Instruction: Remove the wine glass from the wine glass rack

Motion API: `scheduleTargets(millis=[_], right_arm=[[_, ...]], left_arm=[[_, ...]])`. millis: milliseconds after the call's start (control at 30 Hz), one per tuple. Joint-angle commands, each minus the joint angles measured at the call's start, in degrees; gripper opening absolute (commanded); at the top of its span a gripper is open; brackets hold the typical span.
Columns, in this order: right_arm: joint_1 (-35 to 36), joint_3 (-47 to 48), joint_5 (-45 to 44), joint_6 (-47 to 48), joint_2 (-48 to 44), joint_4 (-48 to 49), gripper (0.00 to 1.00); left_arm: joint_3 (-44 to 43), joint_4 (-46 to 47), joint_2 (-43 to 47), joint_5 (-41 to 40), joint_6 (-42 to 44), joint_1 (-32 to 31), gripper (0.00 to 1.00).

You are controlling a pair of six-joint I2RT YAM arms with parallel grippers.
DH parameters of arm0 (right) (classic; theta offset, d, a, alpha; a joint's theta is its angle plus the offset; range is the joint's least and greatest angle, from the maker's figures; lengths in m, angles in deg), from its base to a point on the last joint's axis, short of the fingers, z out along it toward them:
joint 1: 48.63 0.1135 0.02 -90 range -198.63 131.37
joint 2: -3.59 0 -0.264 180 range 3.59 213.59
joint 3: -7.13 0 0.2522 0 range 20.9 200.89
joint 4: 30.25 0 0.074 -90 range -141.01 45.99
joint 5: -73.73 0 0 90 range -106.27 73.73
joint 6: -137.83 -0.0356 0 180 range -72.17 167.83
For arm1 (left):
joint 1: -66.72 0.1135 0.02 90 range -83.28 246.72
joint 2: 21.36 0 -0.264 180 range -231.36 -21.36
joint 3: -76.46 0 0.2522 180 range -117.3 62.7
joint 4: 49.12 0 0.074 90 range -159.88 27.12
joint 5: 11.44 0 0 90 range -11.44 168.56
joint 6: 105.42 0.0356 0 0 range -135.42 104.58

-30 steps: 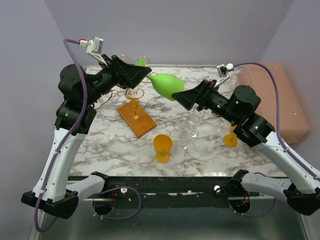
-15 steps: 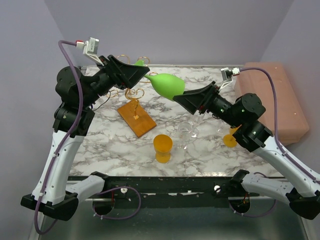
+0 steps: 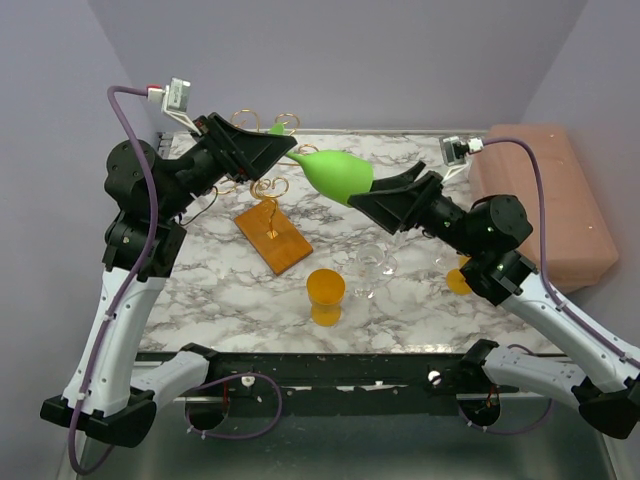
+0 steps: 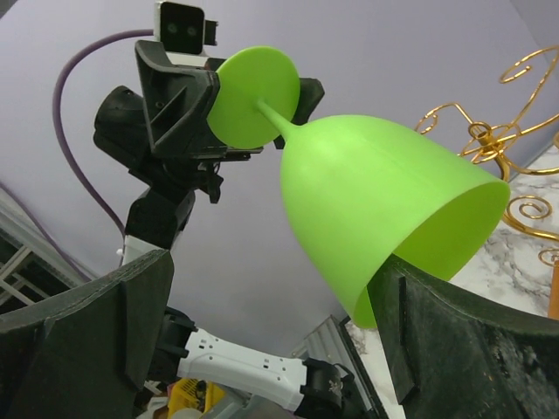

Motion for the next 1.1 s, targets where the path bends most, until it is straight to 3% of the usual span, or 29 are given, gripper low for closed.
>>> scheduleTargets(millis=[0, 433, 533, 667, 767, 1067], right_arm=[[-0.34, -1.44, 3.78, -2.37, -0.22, 6.33, 0.99], [-0.29, -2.13, 4.88, -3.75, -0.51, 9.34, 0.82], [-0.29, -2.35, 4.9, -4.11, -0.32, 9.14, 0.69], [-0.29, -2.94, 4.99, -4.62, -0.29, 9.91, 0.42], [-0.32, -3.03, 4.98, -4.64, -0.21, 10.02, 0.28], [-0.33, -2.95, 5.24, -4.88, -0.16, 10.14, 0.05]], left_arm=[[1.34, 3.43, 1.05, 2.23, -2.75, 0.44, 0.74], [4.11, 4.83, 2.25, 1.34, -3.57, 0.53, 0.74], [4.95, 5.2, 2.48, 1.28, -3.73, 0.52, 0.74], [5.63, 5.41, 2.82, 1.23, -3.84, 0.53, 0.74], [5.7, 5.37, 2.98, 1.3, -3.84, 0.61, 0.73], [6.43, 5.56, 3.39, 0.65, -4.19, 0.61, 0.73]])
